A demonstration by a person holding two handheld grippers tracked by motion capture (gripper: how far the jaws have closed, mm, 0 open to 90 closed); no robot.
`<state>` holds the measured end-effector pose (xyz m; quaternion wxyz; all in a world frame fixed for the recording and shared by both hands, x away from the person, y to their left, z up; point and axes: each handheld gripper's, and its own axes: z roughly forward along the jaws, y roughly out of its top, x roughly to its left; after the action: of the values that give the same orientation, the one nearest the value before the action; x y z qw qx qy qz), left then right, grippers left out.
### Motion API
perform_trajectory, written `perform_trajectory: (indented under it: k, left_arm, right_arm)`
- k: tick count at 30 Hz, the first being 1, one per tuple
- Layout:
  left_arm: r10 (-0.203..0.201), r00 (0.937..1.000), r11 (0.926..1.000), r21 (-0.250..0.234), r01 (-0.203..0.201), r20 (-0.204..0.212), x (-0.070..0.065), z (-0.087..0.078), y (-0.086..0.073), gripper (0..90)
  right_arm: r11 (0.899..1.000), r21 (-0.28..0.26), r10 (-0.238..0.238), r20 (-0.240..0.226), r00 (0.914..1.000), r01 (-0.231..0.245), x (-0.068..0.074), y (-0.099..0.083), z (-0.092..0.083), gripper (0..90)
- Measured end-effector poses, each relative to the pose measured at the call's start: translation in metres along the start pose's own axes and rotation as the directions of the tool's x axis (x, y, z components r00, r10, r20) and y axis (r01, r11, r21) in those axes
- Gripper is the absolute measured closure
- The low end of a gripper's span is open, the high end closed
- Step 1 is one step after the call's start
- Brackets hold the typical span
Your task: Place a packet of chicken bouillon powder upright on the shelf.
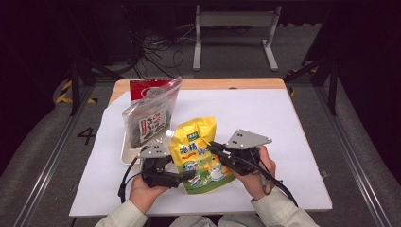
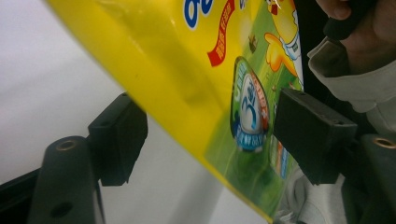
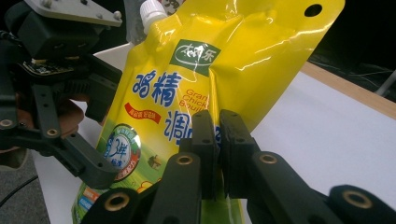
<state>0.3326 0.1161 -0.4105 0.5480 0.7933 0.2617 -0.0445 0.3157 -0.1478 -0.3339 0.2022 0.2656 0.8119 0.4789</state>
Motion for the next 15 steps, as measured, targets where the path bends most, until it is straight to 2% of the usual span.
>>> perform_trajectory:
  k: [1, 2, 3, 4, 6, 11, 13, 15]
  left_arm:
    - [0.003, 0.9999, 1.0, -0.008, -0.003, 0.011, 0.0, 0.0, 0.0, 34.3]
    - [0.003, 0.9999, 1.0, -0.009, -0.003, 0.016, -0.001, 0.0, 0.001, 45.8]
    - [0.013, 0.9997, 0.9998, -0.015, -0.012, 0.022, -0.002, -0.001, 0.001, 45.8]
    - [0.021, 0.9989, 0.9997, -0.01, -0.021, 0.041, -0.002, -0.003, 0.002, 56.7]
    - [0.016, 0.9986, 0.9999, -0.003, -0.016, 0.05, 0.0, -0.004, 0.003, 68.9]
    - [0.062, 0.9981, 0.9977, 0.028, -0.062, 0.004, -0.002, -0.01, 0.005, 79.6]
    - [0.074, 0.9973, 0.9968, 0.032, -0.074, 0.003, -0.003, -0.012, 0.007, 79.9]
    - [0.102, 0.9947, 0.9938, 0.044, -0.102, -0.007, -0.005, -0.016, 0.01, 80.3]
  right_arm:
    - [1.0, 0.003, -0.001, -0.004, 1.0, 0.001, 0.001, 0.0, 0.001, 84.6]
    - [1.0, 0.007, -0.002, -0.009, 1.0, 0.002, 0.002, -0.001, 0.003, 84.6]
    - [1.0, 0.007, -0.002, -0.009, 1.0, 0.002, 0.002, -0.001, 0.003, 84.6]
    - [1.0, 0.01, -0.004, -0.011, 0.9999, 0.004, 0.003, -0.002, 0.005, 84.5]
    - [1.0, 0.006, -0.001, -0.019, 0.9998, 0.001, 0.003, -0.003, 0.005, 84.1]
    - [1.0, 0.016, -0.001, -0.029, 0.9996, 0.001, 0.001, -0.007, 0.007, 82.7]
    - [1.0, 0.009, 0.006, -0.04, 0.9992, -0.006, -0.001, -0.007, 0.005, 81.5]
    - [1.0, -0.005, 0.008, -0.048, 0.9988, -0.009, -0.003, -0.006, 0.003, 80.3]
